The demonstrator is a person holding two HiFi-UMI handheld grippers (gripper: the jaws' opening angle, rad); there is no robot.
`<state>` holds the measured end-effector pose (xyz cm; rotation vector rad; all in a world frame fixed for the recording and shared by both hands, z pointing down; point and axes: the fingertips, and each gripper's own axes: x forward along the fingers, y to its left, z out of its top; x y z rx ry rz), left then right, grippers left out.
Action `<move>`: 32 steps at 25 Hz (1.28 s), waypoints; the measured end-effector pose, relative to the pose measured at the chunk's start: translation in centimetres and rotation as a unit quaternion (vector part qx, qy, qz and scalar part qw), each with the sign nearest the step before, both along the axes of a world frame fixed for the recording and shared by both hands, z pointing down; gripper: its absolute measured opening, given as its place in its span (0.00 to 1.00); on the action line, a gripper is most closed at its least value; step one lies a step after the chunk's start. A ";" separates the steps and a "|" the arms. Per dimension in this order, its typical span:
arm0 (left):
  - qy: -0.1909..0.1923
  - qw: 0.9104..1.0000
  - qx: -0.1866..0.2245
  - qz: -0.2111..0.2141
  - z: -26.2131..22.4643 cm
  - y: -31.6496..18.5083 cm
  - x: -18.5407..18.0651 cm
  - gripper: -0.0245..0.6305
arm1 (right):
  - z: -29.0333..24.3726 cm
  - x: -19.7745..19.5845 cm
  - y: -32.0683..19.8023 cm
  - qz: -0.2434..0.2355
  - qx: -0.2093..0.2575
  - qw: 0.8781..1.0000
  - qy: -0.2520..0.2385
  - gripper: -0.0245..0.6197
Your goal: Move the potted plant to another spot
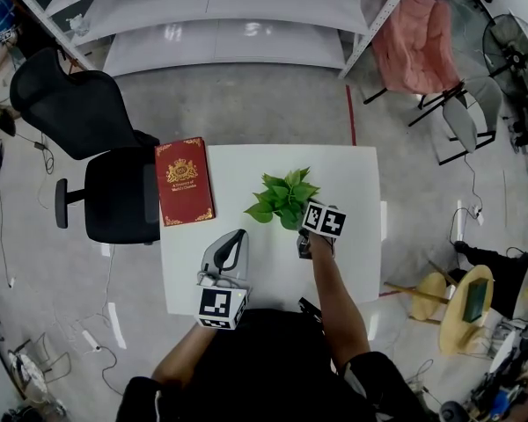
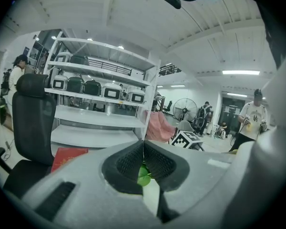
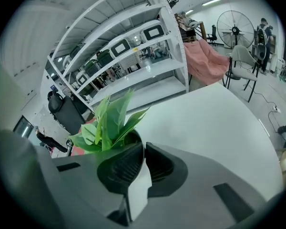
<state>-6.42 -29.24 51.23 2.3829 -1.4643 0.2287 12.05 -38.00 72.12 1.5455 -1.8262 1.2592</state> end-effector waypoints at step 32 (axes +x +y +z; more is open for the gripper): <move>0.001 1.000 0.015 0.000 -1.2 2.2 -0.1 0.06 | -3.0 0.6 1.3 0.020 0.034 0.999 -0.018 0.08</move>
